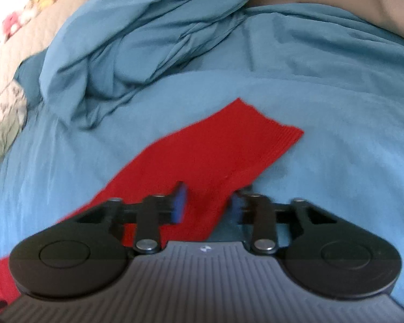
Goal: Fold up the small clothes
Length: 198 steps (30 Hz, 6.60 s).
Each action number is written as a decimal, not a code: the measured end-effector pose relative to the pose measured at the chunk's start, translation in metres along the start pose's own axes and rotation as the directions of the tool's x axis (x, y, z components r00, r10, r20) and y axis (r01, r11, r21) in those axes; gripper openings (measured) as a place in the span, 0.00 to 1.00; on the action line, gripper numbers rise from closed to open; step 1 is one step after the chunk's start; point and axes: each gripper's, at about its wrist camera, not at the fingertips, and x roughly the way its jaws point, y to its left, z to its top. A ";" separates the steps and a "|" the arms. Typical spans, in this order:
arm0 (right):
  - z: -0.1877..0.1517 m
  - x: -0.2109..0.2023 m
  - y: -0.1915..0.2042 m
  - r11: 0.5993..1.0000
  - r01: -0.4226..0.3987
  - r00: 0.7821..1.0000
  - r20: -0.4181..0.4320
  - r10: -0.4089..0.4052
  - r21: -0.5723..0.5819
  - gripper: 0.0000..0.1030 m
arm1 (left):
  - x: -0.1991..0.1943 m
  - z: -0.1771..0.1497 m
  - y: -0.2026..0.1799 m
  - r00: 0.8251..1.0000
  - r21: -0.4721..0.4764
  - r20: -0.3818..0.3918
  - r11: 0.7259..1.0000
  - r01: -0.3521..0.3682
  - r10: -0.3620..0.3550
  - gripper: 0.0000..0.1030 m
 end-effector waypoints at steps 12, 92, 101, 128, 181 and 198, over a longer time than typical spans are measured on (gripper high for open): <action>0.028 -0.064 0.122 0.950 -0.244 0.963 0.071 0.262 -0.194 0.20 | -0.035 0.040 0.041 0.998 -0.021 0.027 0.998 0.057 -0.056 1.00; -0.218 -0.100 0.267 0.487 -0.528 0.849 -0.431 0.305 -0.695 0.82 | -0.058 -0.040 0.279 0.965 -0.311 0.207 0.946 -0.088 0.158 0.07; -0.185 -0.093 0.237 0.529 -0.476 0.876 -0.432 0.215 -0.702 0.81 | -0.065 -0.058 0.311 0.965 -0.367 -0.001 0.897 -0.246 0.264 0.21; -0.168 -0.143 0.282 0.490 -0.548 0.836 -0.426 0.346 -0.678 0.87 | -0.098 -0.032 0.265 0.993 -0.239 0.113 0.971 -0.014 0.043 0.71; -0.312 -0.237 0.399 0.642 -0.480 0.877 -0.344 0.335 -0.598 1.00 | -0.163 -0.055 0.553 0.910 -0.550 0.238 0.819 -0.162 0.340 0.08; -0.189 -0.207 0.326 0.596 -0.463 0.883 -0.282 0.375 -0.656 1.00 | -0.130 0.000 0.204 0.951 -0.032 0.275 0.988 0.153 -0.138 0.08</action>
